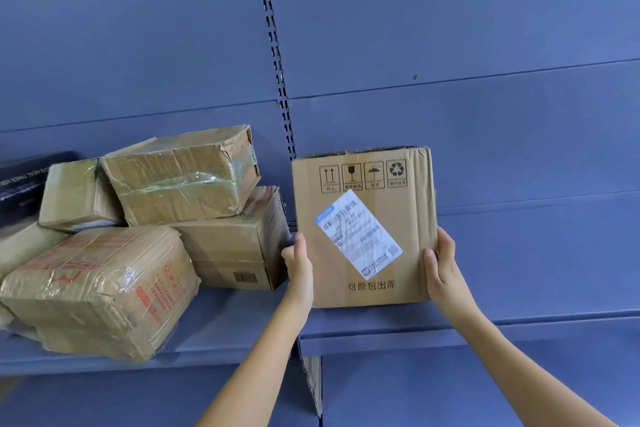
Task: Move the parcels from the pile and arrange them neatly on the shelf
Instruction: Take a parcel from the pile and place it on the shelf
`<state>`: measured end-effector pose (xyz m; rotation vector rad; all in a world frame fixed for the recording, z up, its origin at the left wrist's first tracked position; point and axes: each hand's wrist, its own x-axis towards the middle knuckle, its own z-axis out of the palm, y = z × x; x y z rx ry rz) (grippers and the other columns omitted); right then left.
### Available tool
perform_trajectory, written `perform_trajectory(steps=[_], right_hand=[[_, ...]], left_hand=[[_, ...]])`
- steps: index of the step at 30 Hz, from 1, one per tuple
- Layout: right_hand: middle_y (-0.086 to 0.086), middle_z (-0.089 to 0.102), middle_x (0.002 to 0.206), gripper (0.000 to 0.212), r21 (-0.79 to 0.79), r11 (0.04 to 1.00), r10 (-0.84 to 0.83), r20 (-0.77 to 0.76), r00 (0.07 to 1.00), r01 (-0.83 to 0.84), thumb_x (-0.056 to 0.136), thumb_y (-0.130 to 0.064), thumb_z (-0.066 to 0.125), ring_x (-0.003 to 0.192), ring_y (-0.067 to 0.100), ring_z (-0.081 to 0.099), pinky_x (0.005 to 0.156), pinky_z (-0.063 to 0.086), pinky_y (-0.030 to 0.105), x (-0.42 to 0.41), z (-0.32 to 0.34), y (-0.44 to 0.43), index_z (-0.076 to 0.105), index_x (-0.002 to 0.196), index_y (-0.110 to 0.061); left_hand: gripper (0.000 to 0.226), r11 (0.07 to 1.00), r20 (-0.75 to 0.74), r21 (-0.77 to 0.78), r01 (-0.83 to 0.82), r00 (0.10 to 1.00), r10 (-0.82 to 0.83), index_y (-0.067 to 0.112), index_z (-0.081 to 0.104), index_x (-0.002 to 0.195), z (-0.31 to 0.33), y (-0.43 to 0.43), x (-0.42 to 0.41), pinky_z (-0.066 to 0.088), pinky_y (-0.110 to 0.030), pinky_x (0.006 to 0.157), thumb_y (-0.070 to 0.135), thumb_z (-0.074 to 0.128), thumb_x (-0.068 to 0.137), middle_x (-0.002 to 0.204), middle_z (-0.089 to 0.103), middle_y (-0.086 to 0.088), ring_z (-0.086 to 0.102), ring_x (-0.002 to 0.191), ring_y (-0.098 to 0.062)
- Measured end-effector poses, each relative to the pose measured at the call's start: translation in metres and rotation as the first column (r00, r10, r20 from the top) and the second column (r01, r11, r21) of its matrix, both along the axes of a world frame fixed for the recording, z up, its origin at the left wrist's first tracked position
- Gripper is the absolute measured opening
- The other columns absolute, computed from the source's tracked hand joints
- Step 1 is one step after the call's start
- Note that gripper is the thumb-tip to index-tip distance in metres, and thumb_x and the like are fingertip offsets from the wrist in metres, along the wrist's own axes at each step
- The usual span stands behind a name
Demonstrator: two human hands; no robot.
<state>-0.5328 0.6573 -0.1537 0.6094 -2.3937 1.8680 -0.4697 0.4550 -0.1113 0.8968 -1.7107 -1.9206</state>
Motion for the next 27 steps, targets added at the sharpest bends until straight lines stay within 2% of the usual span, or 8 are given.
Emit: perform_trajectory(steps=[2,5,13,17,19,21,23,27], right_hand=[[-0.024,0.035,0.138,0.055,0.022,1.000,-0.007,-0.024,1.000,0.007,0.089,-0.050,0.024,0.117,0.006,0.046,0.081,0.037,0.023,-0.002,-0.001,-0.002,0.015,0.142,-0.038],[-0.018,0.037,0.141,0.049,0.055,0.998,-0.013,-0.056,0.998,0.016,0.093,-0.044,0.027,0.118,0.009,0.048,0.082,0.040,0.024,-0.007,-0.003,-0.003,0.016,0.140,-0.037],[-0.037,0.047,0.113,0.041,0.087,0.989,-0.122,0.015,0.992,0.120,0.095,-0.005,0.030,0.106,0.008,0.053,0.076,0.050,0.041,-0.014,0.010,-0.015,0.032,0.123,-0.036],[-0.033,0.049,0.103,0.030,-0.004,0.991,-0.134,0.063,0.989,0.134,0.095,-0.002,0.036,0.093,0.011,0.053,0.071,0.053,0.051,-0.020,0.021,-0.019,0.035,0.114,-0.025],[-0.021,0.052,0.113,0.035,-0.072,0.990,-0.112,0.158,0.981,0.125,0.094,-0.006,0.046,0.101,0.013,0.054,0.074,0.052,0.046,-0.019,0.026,-0.022,0.034,0.121,-0.024],[-0.017,0.051,0.127,0.053,-0.191,0.980,-0.008,0.229,0.973,0.053,0.093,-0.022,0.059,0.112,0.009,0.054,0.089,0.049,0.040,-0.015,0.032,-0.027,0.028,0.135,-0.030],[-0.020,0.050,0.132,0.068,-0.315,0.949,0.092,0.294,0.951,0.005,0.086,-0.048,0.063,0.120,0.007,0.051,0.101,0.044,0.047,-0.013,0.039,-0.032,0.024,0.140,-0.040],[-0.022,0.044,0.122,0.082,-0.324,0.940,0.043,0.414,0.909,0.103,0.065,-0.074,0.052,0.116,0.007,0.043,0.093,0.041,0.045,-0.019,0.047,-0.042,0.027,0.136,-0.040]], left_hand=[[0.012,1.000,0.036,-0.013,-0.002,0.999,0.003,0.036,0.033,0.104,-0.002,-0.004,0.000,0.018,-0.026,0.086,0.047,0.029,0.101,0.095,0.039,0.014,0.034,0.103,-0.012],[0.044,0.999,0.061,-0.024,-0.047,0.997,0.048,0.006,0.038,0.136,0.002,-0.009,-0.008,0.032,-0.035,0.096,0.034,0.036,0.102,0.139,0.043,-0.015,0.040,0.128,-0.028],[0.052,0.983,0.152,-0.090,0.162,0.977,-0.147,0.014,0.038,0.133,0.016,-0.022,-0.017,0.031,-0.039,0.104,0.049,0.030,0.097,0.137,0.044,-0.008,0.041,0.127,-0.024],[0.045,0.973,0.103,-0.018,0.230,0.968,-0.227,0.027,0.058,0.087,0.028,-0.028,-0.011,0.036,-0.024,0.073,0.051,0.021,0.096,0.094,0.064,0.004,0.053,0.084,-0.009],[0.048,0.974,0.071,-0.019,0.224,0.972,-0.222,0.030,0.056,0.086,0.039,-0.026,-0.007,0.032,-0.025,0.078,0.053,0.016,0.099,0.086,0.060,0.010,0.050,0.080,-0.007],[0.065,0.968,0.031,0.002,0.250,0.968,-0.250,0.033,0.056,0.114,0.049,-0.026,-0.009,0.027,-0.038,0.100,0.079,0.021,0.084,0.115,0.059,0.012,0.049,0.108,-0.012],[0.118,0.961,0.049,0.035,0.275,0.960,-0.277,0.041,0.030,0.146,0.051,-0.030,-0.016,0.012,-0.055,0.114,0.102,0.034,0.045,0.153,0.032,0.012,0.026,0.142,-0.019],[0.141,0.953,0.047,0.174,0.247,0.965,-0.258,0.039,0.022,0.150,0.063,-0.033,-0.025,0.003,-0.070,0.110,0.104,0.042,0.026,0.159,0.023,0.002,0.018,0.146,-0.031]])
